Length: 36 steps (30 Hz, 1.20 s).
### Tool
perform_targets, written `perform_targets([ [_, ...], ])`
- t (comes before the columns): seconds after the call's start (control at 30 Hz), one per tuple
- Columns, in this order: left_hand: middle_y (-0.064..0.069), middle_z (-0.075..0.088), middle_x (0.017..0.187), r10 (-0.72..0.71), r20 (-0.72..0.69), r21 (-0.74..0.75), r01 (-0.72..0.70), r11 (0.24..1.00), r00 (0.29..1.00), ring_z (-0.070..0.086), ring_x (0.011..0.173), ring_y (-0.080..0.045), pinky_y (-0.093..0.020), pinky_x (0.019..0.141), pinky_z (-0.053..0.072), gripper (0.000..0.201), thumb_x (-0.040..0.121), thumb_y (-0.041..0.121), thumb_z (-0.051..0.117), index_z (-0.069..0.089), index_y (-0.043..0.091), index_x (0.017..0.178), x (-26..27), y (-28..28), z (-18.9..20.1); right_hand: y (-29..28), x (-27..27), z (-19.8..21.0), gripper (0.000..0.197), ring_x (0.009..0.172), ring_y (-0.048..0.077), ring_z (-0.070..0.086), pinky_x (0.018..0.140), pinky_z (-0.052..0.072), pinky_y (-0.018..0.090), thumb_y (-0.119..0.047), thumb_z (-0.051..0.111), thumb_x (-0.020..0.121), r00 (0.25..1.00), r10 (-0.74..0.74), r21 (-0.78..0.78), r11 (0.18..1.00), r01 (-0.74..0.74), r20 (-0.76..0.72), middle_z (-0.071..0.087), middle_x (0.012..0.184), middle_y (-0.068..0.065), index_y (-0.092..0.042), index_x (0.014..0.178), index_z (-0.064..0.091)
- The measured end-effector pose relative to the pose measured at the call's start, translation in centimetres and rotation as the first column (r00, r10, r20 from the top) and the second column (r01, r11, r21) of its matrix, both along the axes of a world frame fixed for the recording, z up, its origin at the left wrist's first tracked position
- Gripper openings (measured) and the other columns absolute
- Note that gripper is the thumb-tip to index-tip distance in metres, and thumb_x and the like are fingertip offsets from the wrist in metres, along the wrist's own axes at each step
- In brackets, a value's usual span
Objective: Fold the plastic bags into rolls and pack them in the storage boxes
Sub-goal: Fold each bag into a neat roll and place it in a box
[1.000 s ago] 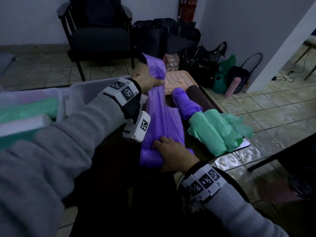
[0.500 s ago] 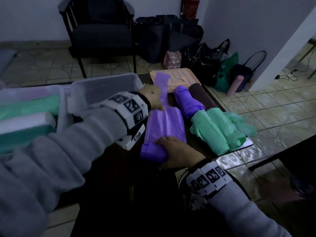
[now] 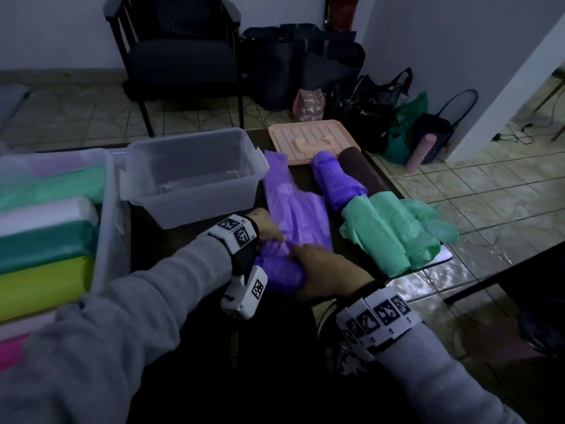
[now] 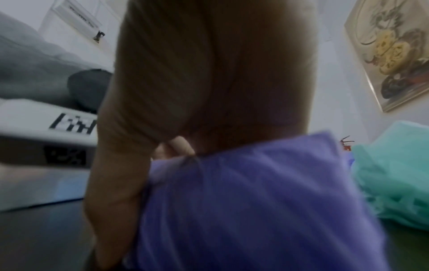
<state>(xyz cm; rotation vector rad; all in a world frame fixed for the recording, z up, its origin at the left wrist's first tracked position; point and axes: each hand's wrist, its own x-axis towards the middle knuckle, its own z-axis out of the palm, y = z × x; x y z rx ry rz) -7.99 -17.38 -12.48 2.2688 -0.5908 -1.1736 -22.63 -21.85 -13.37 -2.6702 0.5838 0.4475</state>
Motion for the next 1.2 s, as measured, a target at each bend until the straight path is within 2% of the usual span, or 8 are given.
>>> perform_targets([
  [0.1, -0.013, 0.059, 0.091, 0.083, -0.129, -0.061, -0.091, 0.994, 0.988, 0.061, 0.087, -0.026, -0.041, 0.073, 0.054, 0.041, 0.071, 0.005, 0.078, 0.052, -0.001, 0.102, 0.4, -0.2, 0.2, 0.0, 0.0, -0.1, 0.069, 0.114, 0.026, 0.054, 0.091, 0.045, 0.032, -0.031, 0.076, 0.067, 1.000, 0.009, -0.013, 1.000, -0.009, 0.012, 0.055, 0.124, 0.007, -0.018, 0.126, 0.043],
  [0.27, -0.018, 0.057, 0.121, 0.252, -0.237, -0.256, -0.310, 0.916, 0.938, 0.056, 0.112, -0.033, -0.046, 0.092, 0.049, 0.057, 0.073, -0.010, 0.071, 0.048, -0.006, 0.125, 1.3, -0.9, 0.6, -0.3, 0.0, 0.4, 0.071, 0.116, 0.026, 0.053, 0.094, 0.047, 0.037, -0.027, 0.075, 0.065, 0.996, 0.086, -0.039, 0.996, -0.086, -0.017, 0.054, 0.127, 0.006, -0.022, 0.130, 0.045],
  [0.57, -0.017, 0.058, 0.122, 0.283, -0.055, -0.332, -0.285, 0.899, 0.958, 0.055, 0.113, -0.032, -0.044, 0.099, 0.046, 0.058, 0.072, 0.000, 0.076, 0.050, -0.004, 0.124, 2.2, -1.1, -0.8, -0.6, 0.3, 0.2, 0.068, 0.112, 0.026, 0.054, 0.093, 0.047, 0.035, -0.022, 0.078, 0.062, 0.993, 0.111, 0.017, 0.994, -0.110, -0.040, 0.051, 0.124, 0.006, -0.019, 0.124, 0.053],
  [0.7, -0.016, 0.057, 0.121, -0.013, 0.219, -0.129, 0.042, 0.991, 0.976, 0.055, 0.114, -0.031, -0.039, 0.098, 0.045, 0.049, 0.082, 0.019, 0.071, 0.053, -0.006, 0.120, 1.7, -0.3, 0.5, -0.9, 0.0, 0.0, 0.073, 0.110, 0.025, 0.055, 0.089, 0.046, 0.031, -0.023, 0.083, 0.060, 0.998, 0.065, 0.050, 0.997, -0.064, -0.021, 0.056, 0.122, 0.007, -0.018, 0.122, 0.045],
  [0.77, -0.020, 0.053, 0.127, -0.237, 0.499, 0.034, 0.254, 0.967, 0.834, 0.052, 0.119, -0.032, -0.037, 0.096, 0.042, 0.049, 0.086, 0.020, 0.066, 0.049, -0.007, 0.123, 0.9, 0.2, 1.1, -1.0, 0.0, 0.1, 0.073, 0.111, 0.025, 0.054, 0.088, 0.044, 0.030, -0.025, 0.084, 0.060, 0.998, 0.067, 0.042, 0.997, -0.066, -0.018, 0.056, 0.122, 0.008, -0.017, 0.121, 0.044],
  [0.83, -0.018, 0.041, 0.140, -0.334, 0.601, 0.007, 0.414, 0.910, 0.726, 0.042, 0.129, -0.030, -0.035, 0.106, 0.034, 0.053, 0.088, 0.013, 0.061, 0.039, -0.001, 0.135, 0.4, 0.2, 0.7, -1.1, 0.1, 0.1, 0.072, 0.114, 0.024, 0.051, 0.091, 0.042, 0.029, -0.027, 0.083, 0.062, 0.996, 0.084, 0.014, 0.996, -0.083, -0.013, 0.054, 0.124, 0.007, -0.017, 0.123, 0.047],
  [0.97, -0.004, 0.023, 0.155, -0.633, 0.421, 0.116, 0.654, 0.748, 0.650, 0.026, 0.141, -0.019, -0.020, 0.109, 0.014, 0.051, 0.099, 0.021, 0.044, 0.028, 0.015, 0.147, 0.5, 0.5, -0.4, -1.5, 0.4, 0.4, 0.073, 0.116, 0.025, 0.052, 0.097, 0.041, 0.027, -0.028, 0.082, 0.066, 0.996, 0.087, 0.039, 0.995, -0.087, -0.020, 0.054, 0.126, 0.008, -0.018, 0.131, 0.050],
  [1.2, -0.005, 0.029, 0.153, -0.583, 0.426, 0.061, 0.621, 0.781, 0.691, 0.031, 0.139, -0.021, -0.024, 0.111, 0.018, 0.050, 0.096, 0.028, 0.050, 0.036, 0.020, 0.143, 1.6, 1.2, -0.5, -1.9, -0.5, 0.2, 0.061, 0.105, 0.023, 0.056, 0.082, 0.037, 0.021, -0.023, 0.084, 0.064, 0.996, 0.011, 0.125, 0.992, -0.022, 0.083, 0.060, 0.115, 0.007, -0.012, 0.116, 0.053],
])
